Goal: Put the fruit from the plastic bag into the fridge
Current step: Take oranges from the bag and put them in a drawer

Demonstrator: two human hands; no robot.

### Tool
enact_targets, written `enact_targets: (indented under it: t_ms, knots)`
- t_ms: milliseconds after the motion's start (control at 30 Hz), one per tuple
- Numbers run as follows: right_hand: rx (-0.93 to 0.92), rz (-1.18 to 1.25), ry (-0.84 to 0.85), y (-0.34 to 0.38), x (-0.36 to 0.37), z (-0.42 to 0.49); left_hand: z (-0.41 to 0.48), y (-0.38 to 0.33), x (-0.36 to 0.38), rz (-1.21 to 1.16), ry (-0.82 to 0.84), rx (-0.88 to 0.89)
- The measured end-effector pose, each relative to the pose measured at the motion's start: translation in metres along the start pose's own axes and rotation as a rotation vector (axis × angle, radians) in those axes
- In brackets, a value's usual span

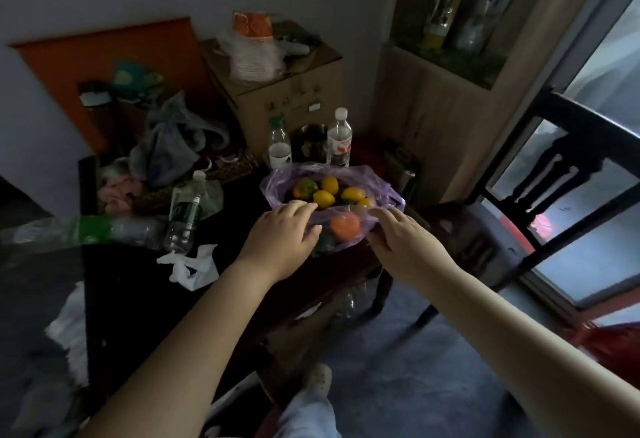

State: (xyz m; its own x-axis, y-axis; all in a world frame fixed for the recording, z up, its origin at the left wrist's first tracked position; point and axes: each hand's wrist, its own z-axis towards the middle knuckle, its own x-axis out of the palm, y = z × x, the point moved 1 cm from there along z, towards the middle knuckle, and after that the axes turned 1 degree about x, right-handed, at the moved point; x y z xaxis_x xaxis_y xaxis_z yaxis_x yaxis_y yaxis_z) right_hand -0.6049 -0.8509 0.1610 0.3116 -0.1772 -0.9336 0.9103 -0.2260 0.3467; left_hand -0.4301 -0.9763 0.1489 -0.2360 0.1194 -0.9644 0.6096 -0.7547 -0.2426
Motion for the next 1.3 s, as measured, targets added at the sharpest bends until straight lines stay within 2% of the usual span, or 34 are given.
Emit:
enact_targets:
  t_ms: [200, 400, 600, 900, 1100, 1300]
  knots:
    - [0.048, -0.004, 0.084, -0.024, 0.031, 0.078, 0.073, 0.042, 0.033, -0.087, 0.011, -0.042]
    - [0.119, 0.046, 0.084, -0.041, 0.076, 0.165, 0.131, 0.084, 0.072, -0.166, 0.027, -0.069]
    - [0.191, 0.054, 0.159, -0.058, 0.132, 0.216, 0.168, 0.111, 0.112, -0.223, 0.113, -0.085]
    - [0.265, 0.047, 0.262, -0.070, 0.175, 0.218, 0.173, 0.127, 0.151, -0.249, 0.234, -0.115]
    - [0.226, 0.019, 0.222, -0.068, 0.179, 0.200, 0.151, 0.131, 0.158, -0.201, 0.234, -0.080]
    - [0.268, -0.006, 0.209, -0.069, 0.185, 0.177, 0.133, 0.132, 0.168, -0.180, 0.240, -0.141]
